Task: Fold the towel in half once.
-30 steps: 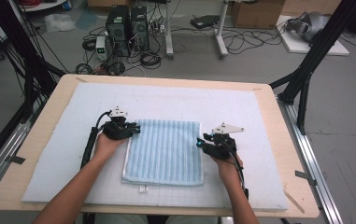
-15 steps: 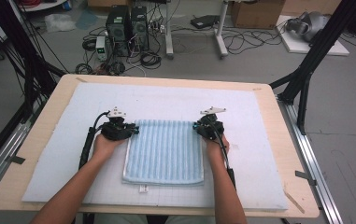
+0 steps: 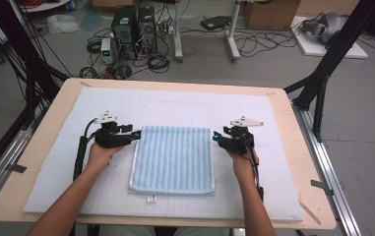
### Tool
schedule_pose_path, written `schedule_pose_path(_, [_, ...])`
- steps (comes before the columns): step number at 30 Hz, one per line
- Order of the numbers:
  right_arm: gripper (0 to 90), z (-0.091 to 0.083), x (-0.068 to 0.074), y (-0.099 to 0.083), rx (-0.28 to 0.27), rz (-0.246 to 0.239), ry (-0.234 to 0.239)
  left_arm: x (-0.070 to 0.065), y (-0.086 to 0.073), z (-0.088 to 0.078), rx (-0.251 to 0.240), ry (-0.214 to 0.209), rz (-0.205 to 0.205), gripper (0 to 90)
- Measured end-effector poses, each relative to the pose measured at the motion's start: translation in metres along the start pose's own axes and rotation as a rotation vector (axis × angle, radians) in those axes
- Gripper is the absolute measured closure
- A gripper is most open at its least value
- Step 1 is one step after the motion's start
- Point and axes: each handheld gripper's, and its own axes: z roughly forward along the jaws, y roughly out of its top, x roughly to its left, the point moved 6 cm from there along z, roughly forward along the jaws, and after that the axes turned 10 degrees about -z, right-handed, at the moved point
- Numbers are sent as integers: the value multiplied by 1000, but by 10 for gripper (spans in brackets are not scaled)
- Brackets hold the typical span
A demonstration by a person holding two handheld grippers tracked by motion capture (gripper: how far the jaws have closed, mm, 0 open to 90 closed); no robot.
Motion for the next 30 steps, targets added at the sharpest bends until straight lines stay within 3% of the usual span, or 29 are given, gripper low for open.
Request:
schedule_pose_path(4, [287, -11, 2, -11, -14, 0, -8, -6, 4, -9, -46, -61, -18, 269])
schedule_pose_path(6, [180, -15, 4, -15, -14, -24, -24, -11, 6, -13, -74, -77, 1, 202])
schedule_pose_path(9, [117, -23, 7, -18, -42, -65, -35, -13, 6, -19, -103, -100, 15, 169])
schedule_pose_path(11, [117, -27, 7, -19, -56, -69, -42, -14, 6, -20, -119, -109, 7, 169])
schedule_pose_path(15, [116, -33, 4, -20, -85, -61, -61, -16, 5, -19, -110, -98, 39, 169])
schedule_pose_path(30, [116, -30, 2, -22, -69, -53, -59, -8, 4, -22, -117, -77, 16, 180])
